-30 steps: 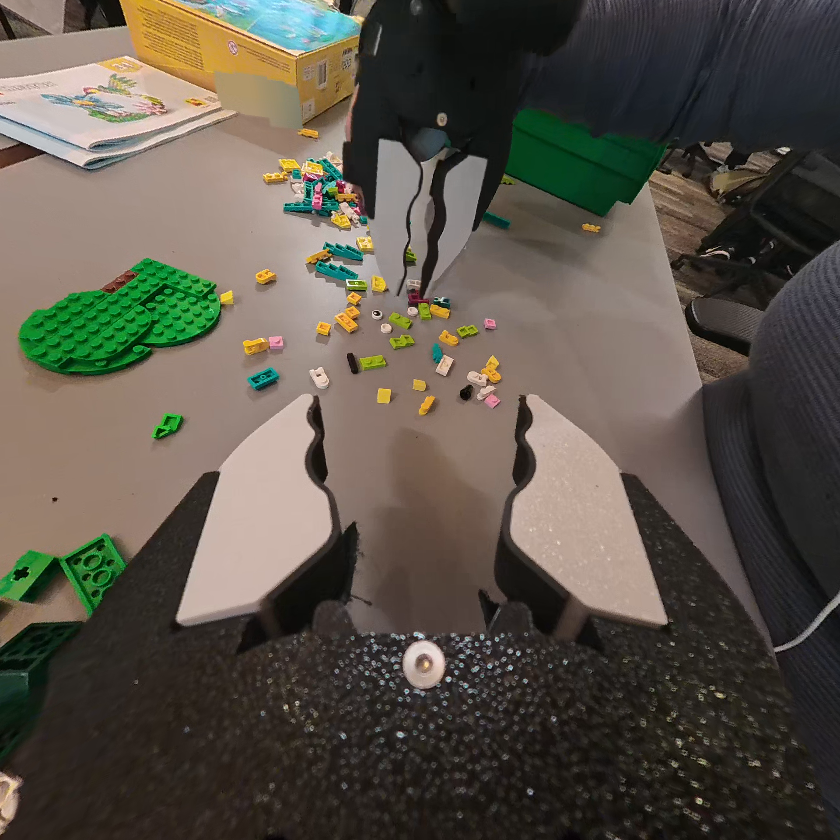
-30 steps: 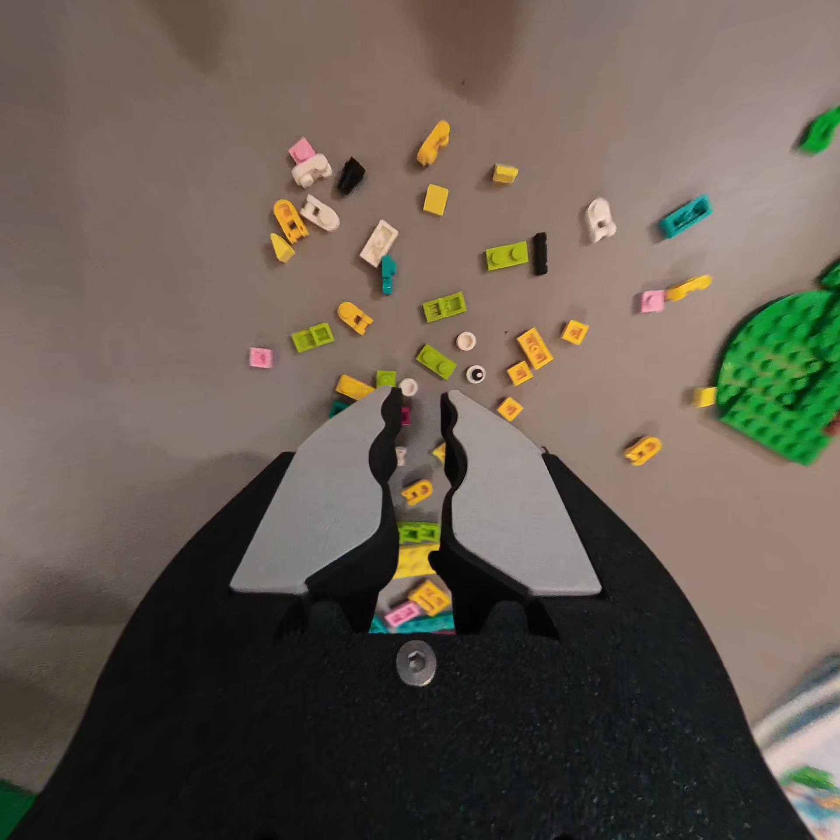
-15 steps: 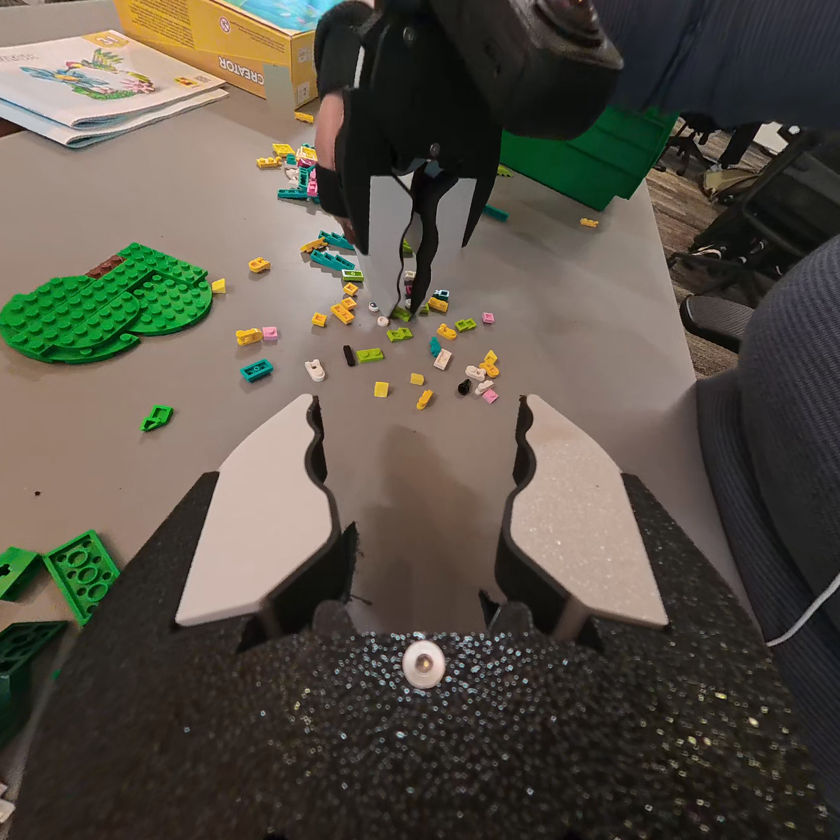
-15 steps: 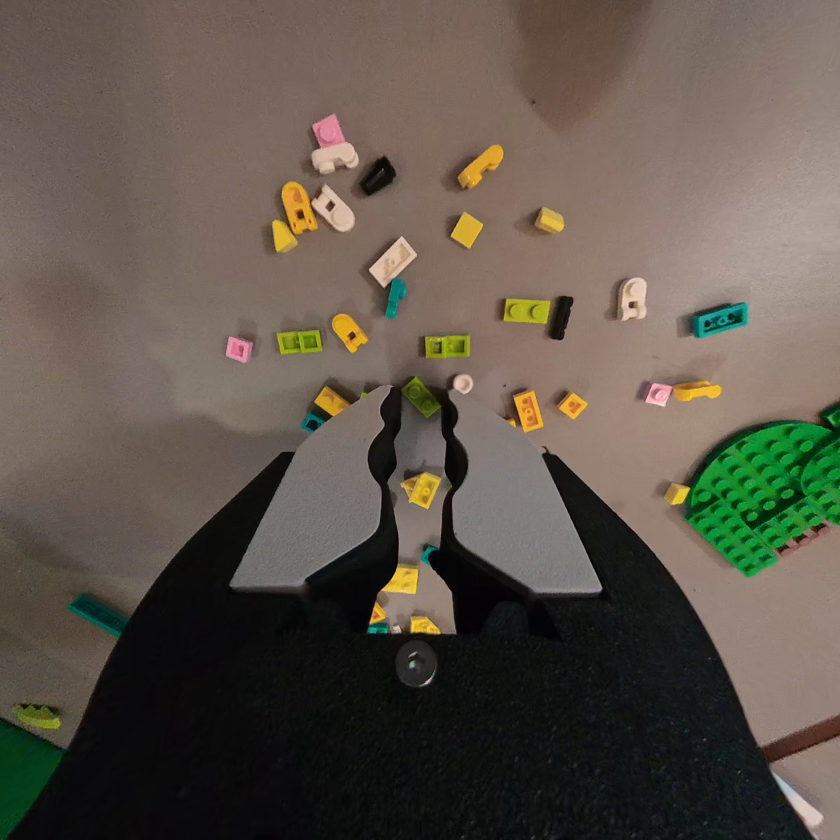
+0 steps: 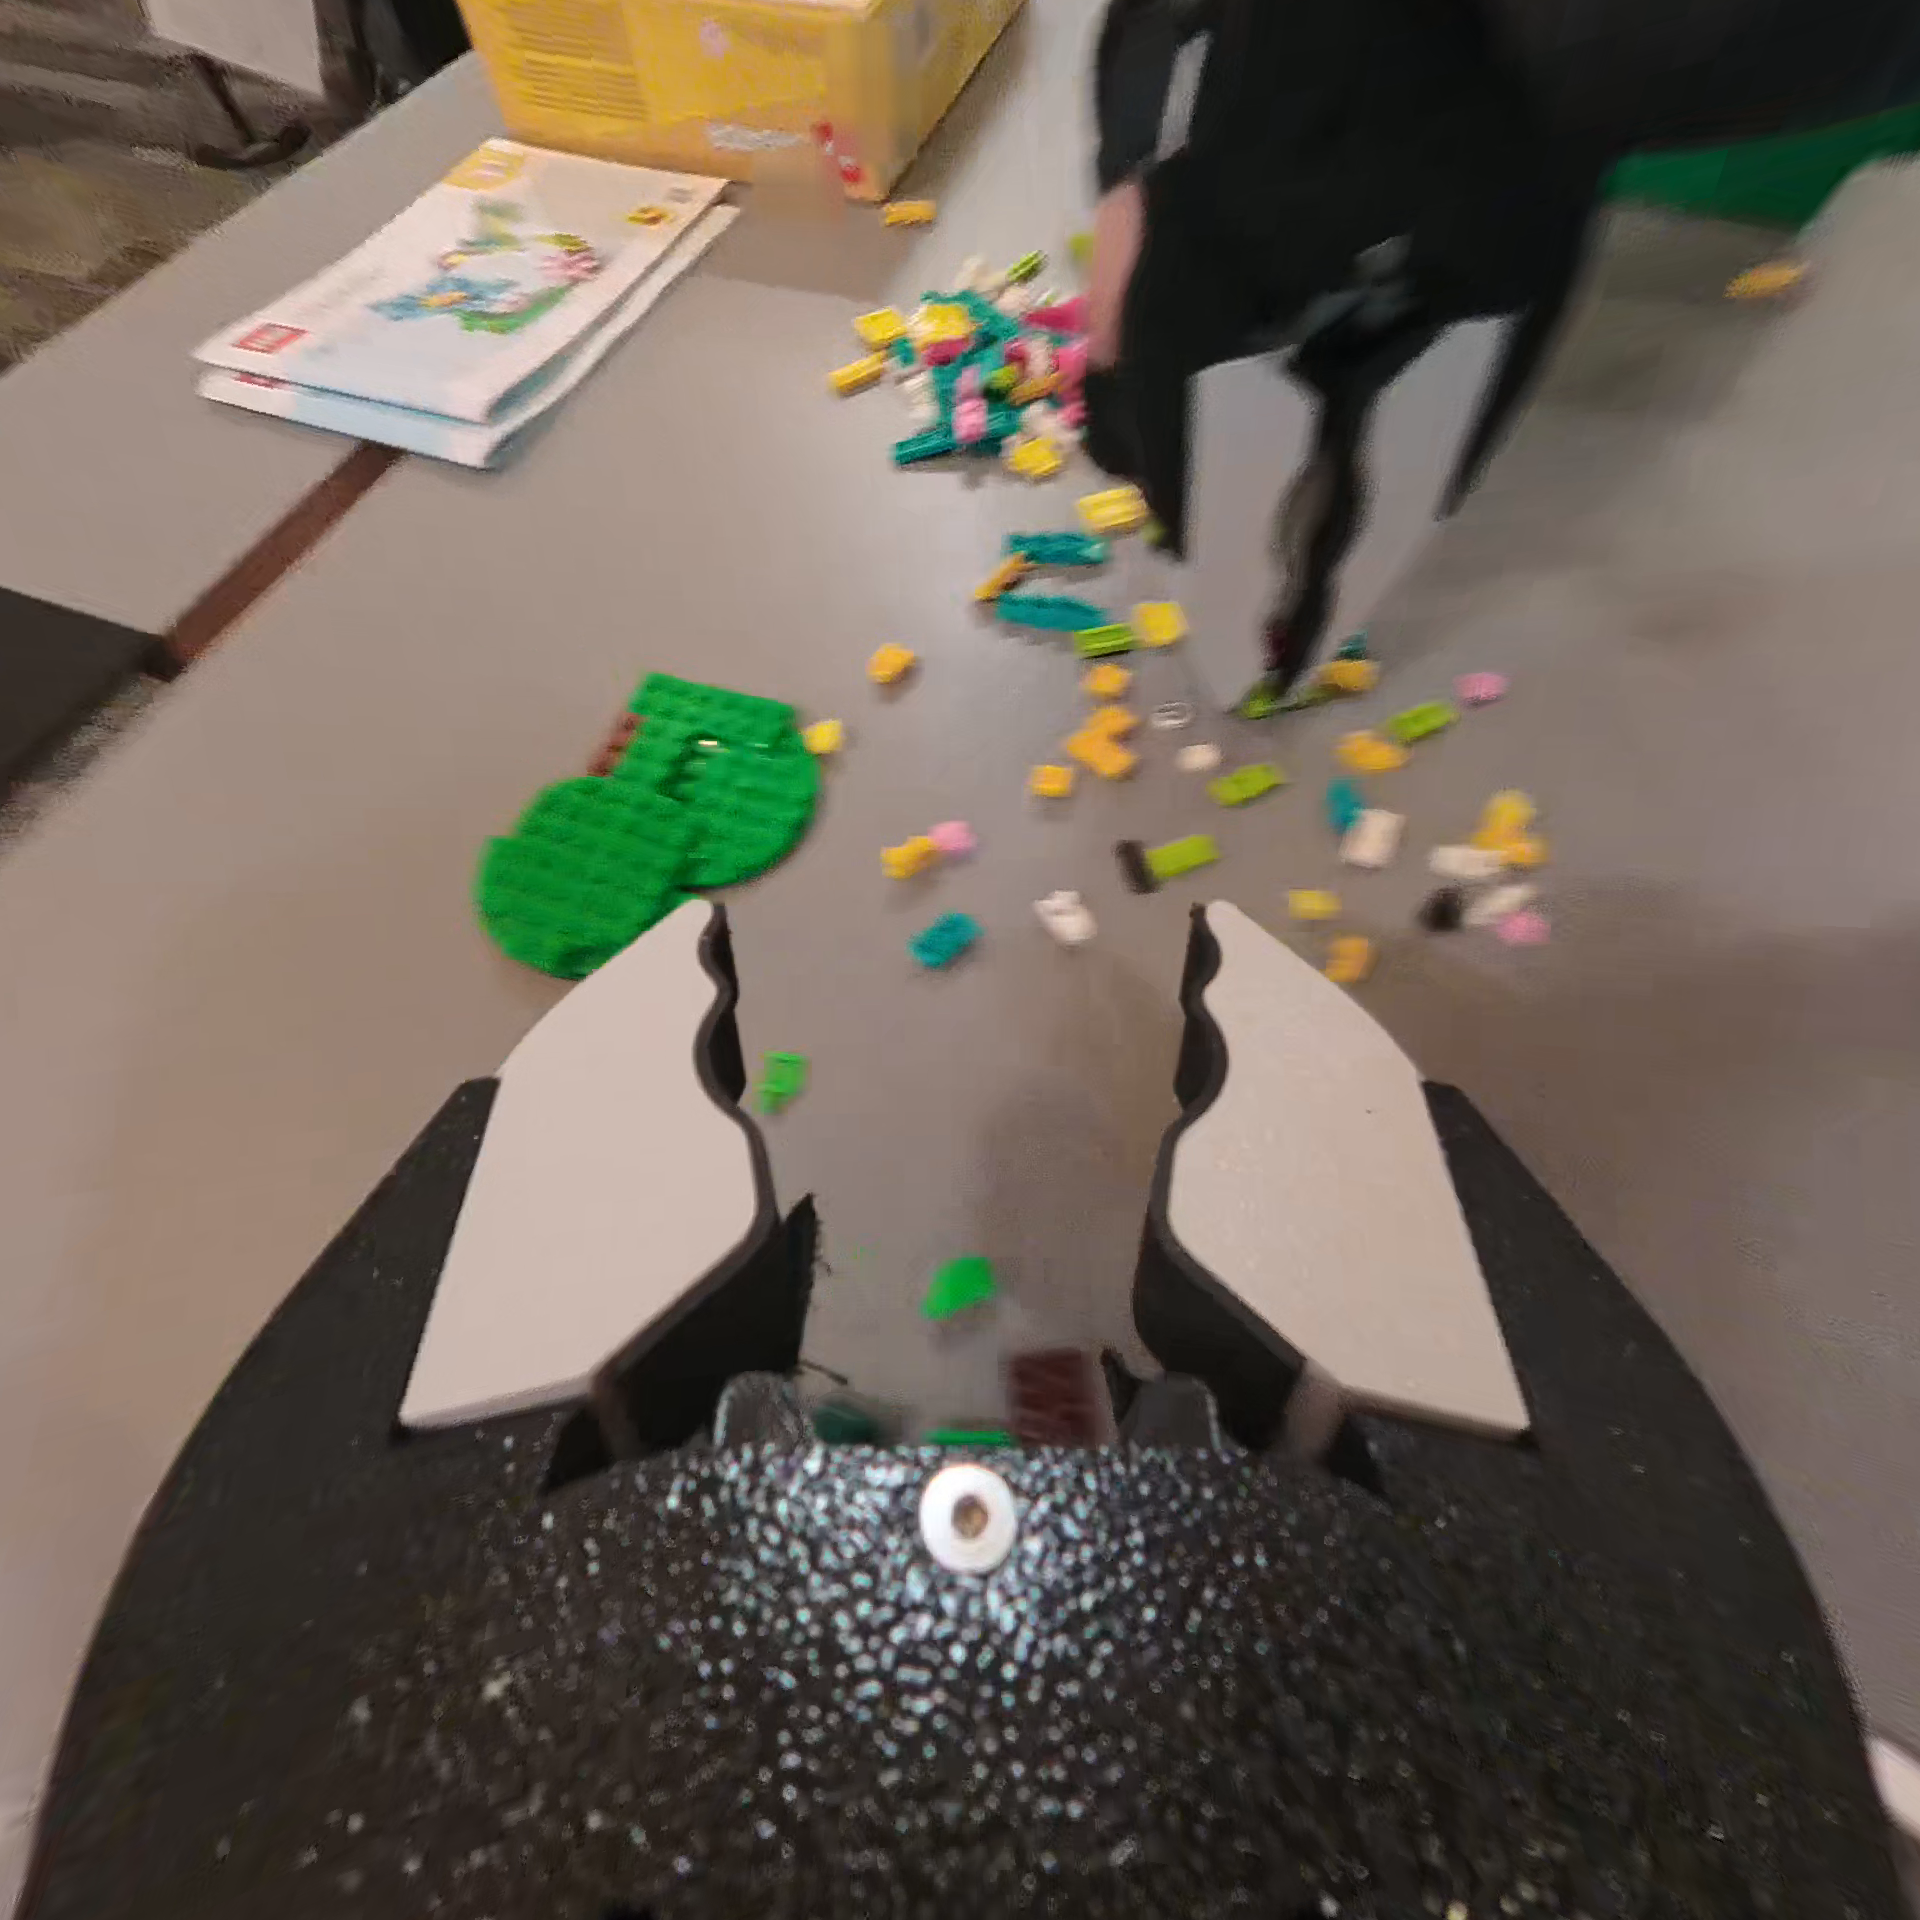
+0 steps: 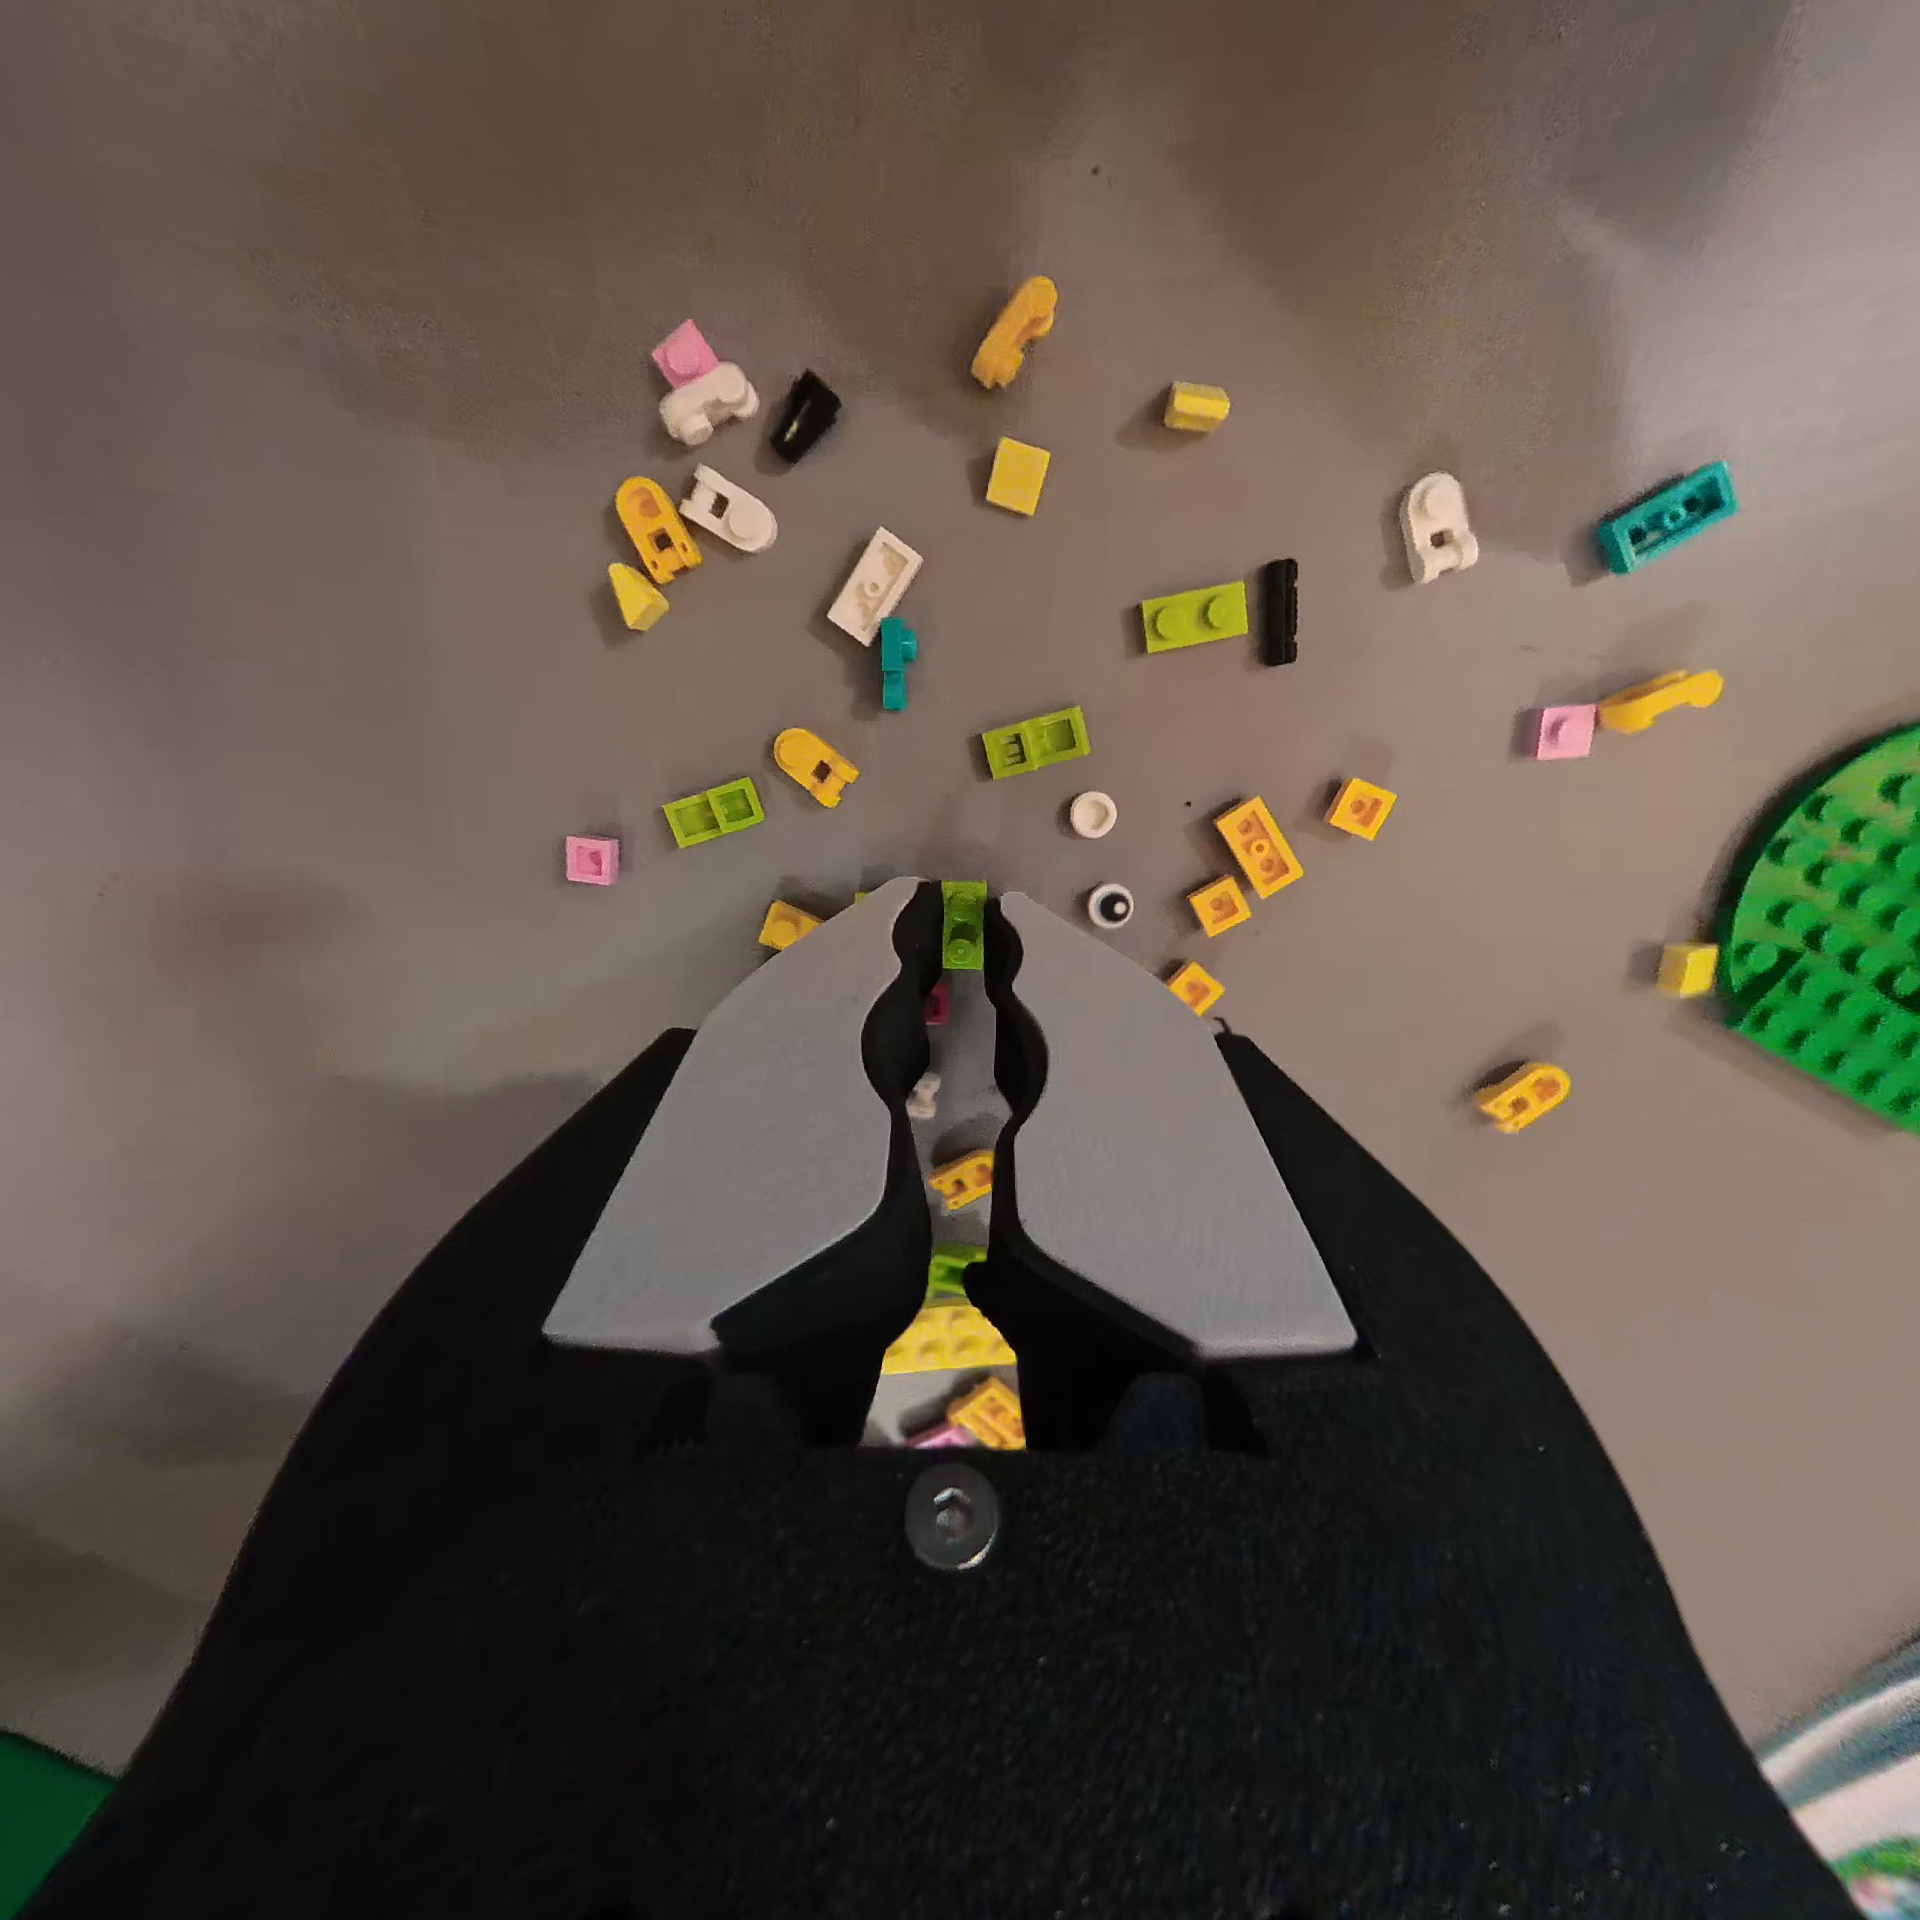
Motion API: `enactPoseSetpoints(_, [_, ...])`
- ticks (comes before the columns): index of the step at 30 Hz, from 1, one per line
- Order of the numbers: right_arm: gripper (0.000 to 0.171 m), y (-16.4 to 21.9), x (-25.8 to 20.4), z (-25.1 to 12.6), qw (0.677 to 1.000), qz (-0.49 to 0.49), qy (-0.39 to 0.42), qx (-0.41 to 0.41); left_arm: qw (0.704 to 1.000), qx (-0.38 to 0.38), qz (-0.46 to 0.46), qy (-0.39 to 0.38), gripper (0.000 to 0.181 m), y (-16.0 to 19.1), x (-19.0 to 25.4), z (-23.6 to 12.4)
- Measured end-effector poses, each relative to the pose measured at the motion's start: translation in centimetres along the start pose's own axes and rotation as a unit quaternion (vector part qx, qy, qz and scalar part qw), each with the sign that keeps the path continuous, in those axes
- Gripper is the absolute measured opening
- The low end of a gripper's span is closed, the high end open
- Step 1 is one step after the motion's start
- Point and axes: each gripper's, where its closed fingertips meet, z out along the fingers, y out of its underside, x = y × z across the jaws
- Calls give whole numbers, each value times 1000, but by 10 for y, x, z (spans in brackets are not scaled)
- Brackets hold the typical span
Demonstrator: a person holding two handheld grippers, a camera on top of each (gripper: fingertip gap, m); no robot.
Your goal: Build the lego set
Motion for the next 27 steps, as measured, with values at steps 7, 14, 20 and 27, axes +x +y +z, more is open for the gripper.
enactPoseSetpoints(7, [7, -4, -18, -27, 990, 70, 77, 90, 978, -188, 87, 1, 104, 28, -76, 56])
enactPoseSetpoints(14, [7, -9, -43, -50, 969, 113, 120, 183, 966, -229, 79, 86, 100, 33, -86, 73])
enactPoseSetpoints(20, [7, -7, -52, -63, 955, 135, 144, 220, 956, -266, 84, 85, 78, 36, -100, 66])
enactPoseSetpoints(27, [7, -5, -48, -73, 937, 173, 176, 248, 965, -245, 67, 72, 61, 37, -96, 60])
